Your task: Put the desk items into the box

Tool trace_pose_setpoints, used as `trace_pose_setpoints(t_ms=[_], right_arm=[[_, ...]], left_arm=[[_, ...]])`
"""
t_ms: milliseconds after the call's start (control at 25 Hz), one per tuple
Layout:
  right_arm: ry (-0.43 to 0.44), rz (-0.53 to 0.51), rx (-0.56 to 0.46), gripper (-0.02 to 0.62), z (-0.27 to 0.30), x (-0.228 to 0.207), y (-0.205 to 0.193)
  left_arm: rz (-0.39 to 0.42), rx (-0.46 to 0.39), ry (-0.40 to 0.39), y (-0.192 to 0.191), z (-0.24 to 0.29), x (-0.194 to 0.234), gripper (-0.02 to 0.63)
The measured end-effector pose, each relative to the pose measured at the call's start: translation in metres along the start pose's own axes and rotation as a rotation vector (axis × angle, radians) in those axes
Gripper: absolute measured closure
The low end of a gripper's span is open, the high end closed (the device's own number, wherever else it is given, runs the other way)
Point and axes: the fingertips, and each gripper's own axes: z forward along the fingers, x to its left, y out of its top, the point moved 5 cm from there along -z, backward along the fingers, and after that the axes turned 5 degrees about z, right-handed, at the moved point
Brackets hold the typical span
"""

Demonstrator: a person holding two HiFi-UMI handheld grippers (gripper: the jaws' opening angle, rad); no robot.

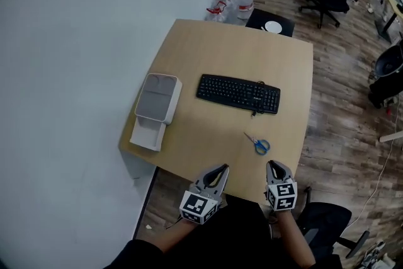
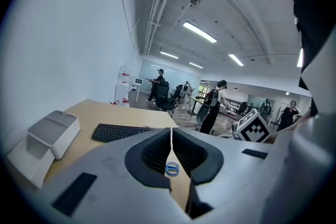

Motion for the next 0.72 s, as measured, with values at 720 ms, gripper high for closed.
trace_pose_setpoints(t_ms=[720], right_arm=[[0.117,-0.292,0.422,0.4,0.154,-0.065,-0.075]], left_arm=[[-0.129,0.116,0.267,-0.038,-0.03,0.026,0.584]])
